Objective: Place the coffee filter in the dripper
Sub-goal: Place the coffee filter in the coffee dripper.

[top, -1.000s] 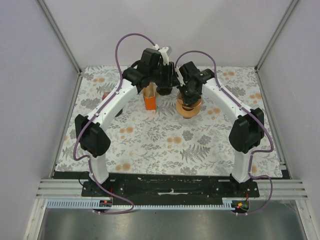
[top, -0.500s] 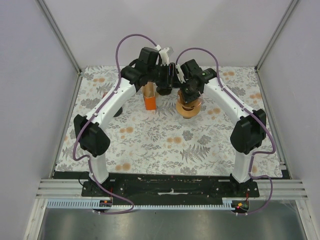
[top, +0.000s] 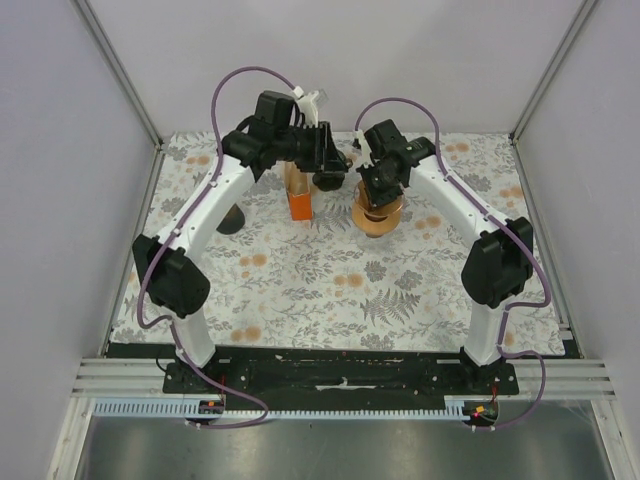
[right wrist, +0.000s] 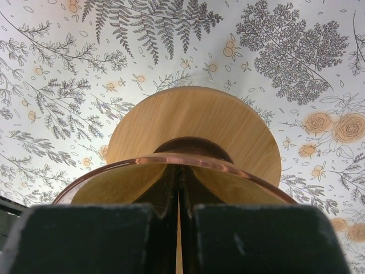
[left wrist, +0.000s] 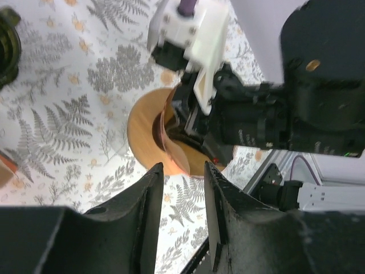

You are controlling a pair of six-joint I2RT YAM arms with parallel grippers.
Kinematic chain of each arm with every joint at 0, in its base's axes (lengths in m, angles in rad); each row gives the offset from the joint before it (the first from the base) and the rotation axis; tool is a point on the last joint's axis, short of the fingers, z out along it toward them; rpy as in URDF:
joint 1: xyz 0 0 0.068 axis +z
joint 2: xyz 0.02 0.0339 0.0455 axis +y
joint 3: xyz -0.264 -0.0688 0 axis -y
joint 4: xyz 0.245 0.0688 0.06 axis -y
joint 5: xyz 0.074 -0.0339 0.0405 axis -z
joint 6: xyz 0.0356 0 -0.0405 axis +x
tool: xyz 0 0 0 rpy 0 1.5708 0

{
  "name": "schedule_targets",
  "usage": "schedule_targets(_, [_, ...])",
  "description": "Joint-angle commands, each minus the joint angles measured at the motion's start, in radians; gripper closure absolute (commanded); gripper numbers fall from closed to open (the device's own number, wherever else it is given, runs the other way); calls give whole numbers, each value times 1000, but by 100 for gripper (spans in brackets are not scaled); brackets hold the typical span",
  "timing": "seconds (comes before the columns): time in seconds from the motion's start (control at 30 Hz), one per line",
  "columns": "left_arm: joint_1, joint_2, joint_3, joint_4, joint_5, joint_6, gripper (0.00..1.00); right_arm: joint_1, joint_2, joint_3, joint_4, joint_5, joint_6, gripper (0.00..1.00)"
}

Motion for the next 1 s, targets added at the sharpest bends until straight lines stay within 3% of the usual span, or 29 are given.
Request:
schedule_targets(0.0, [-12,-59,-122,23,11,-2,60,-1,-13,31,25,-13,10,100])
schedule_targets(0.2, [-63,-28,-176,61,-13,9,42,-1,-13,36,27,-27,10,100])
schedule_targets(0.33, [-75,2,-170,80,-33,0,40,-1,-12,37,28,-35,11,100])
schedule_targets(0.4, [-80,8,-172,86,-33,-6,42,-1,-13,39,28,-35,13,100])
schedule_targets(0.67, [-89,22,-205,89,-76,-23,66,0,-41,51,30,-50,11,100])
schedule_targets(0.97, [-97,21,-215,86,-98,-14,71,-5,-79,79,21,-32,-12,100])
